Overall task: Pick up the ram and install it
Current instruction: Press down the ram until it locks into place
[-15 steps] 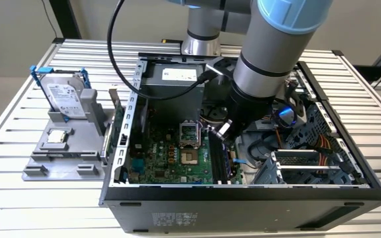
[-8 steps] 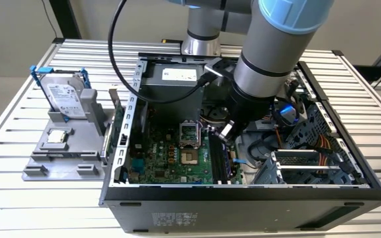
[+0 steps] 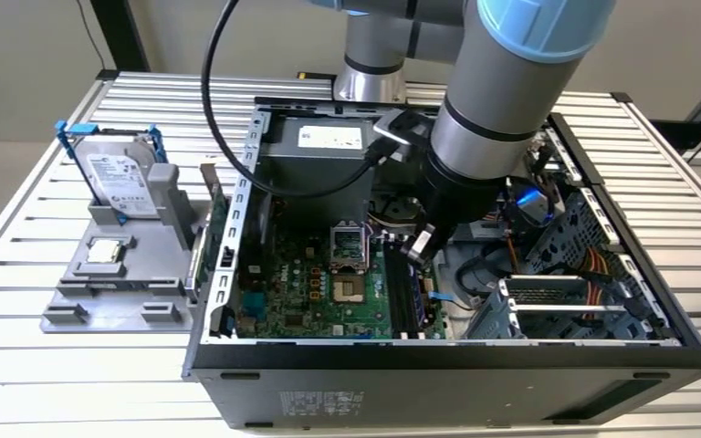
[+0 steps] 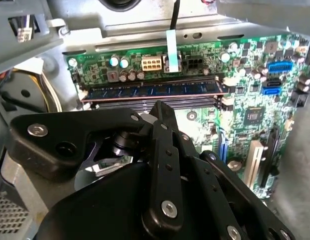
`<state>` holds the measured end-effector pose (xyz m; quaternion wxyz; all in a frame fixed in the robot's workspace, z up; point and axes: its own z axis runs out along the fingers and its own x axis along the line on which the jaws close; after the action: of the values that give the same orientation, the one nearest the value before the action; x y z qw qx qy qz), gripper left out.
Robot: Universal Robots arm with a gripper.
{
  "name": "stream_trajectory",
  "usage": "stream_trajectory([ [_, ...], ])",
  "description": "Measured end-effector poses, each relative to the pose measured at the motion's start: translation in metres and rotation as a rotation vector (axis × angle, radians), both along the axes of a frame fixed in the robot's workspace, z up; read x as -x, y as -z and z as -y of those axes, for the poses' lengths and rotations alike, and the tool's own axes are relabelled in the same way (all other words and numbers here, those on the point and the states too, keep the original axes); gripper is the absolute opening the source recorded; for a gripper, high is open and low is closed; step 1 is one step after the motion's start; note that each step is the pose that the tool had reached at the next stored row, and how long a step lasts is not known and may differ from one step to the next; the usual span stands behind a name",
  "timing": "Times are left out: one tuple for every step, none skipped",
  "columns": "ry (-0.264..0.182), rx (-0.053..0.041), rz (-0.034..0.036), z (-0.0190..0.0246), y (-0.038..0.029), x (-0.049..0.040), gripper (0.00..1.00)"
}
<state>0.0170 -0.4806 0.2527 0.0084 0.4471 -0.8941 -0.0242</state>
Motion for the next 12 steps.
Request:
stream_trajectory([
  [-0.014, 0.0, 0.0, 0.0, 0.0, 0.0, 0.0],
  [-0.03, -0.0001, 0.0, 0.0, 0.0, 0.0, 0.0],
  [-0.046, -0.0002, 0.0, 0.0, 0.0, 0.0, 0.0],
  [-0.064, -0.0001, 0.0, 0.0, 0.0, 0.0, 0.0],
  [-0.079, -0.0001, 0.0, 0.0, 0.0, -0.0001, 0.0],
  [-0.094, -0.0002, 0.0, 0.0, 0.0, -0.0001, 0.0],
  [-0.109, -0.0001, 0.0, 0.0, 0.0, -0.0002, 0.0],
  [-0.123, -0.0002, 0.0, 0.0, 0.0, -0.0003, 0.0],
  [-0.137, -0.0003, 0.0, 0.0, 0.0001, -0.0003, 0.0],
  [-0.151, -0.0001, 0.0, 0.0, -0.0001, -0.0005, 0.0],
  [-0.164, -0.0003, 0.0, 0.0, -0.0001, -0.0007, 0.0],
  [-0.176, -0.0005, 0.0, 0.0, -0.0001, -0.0009, 0.0],
])
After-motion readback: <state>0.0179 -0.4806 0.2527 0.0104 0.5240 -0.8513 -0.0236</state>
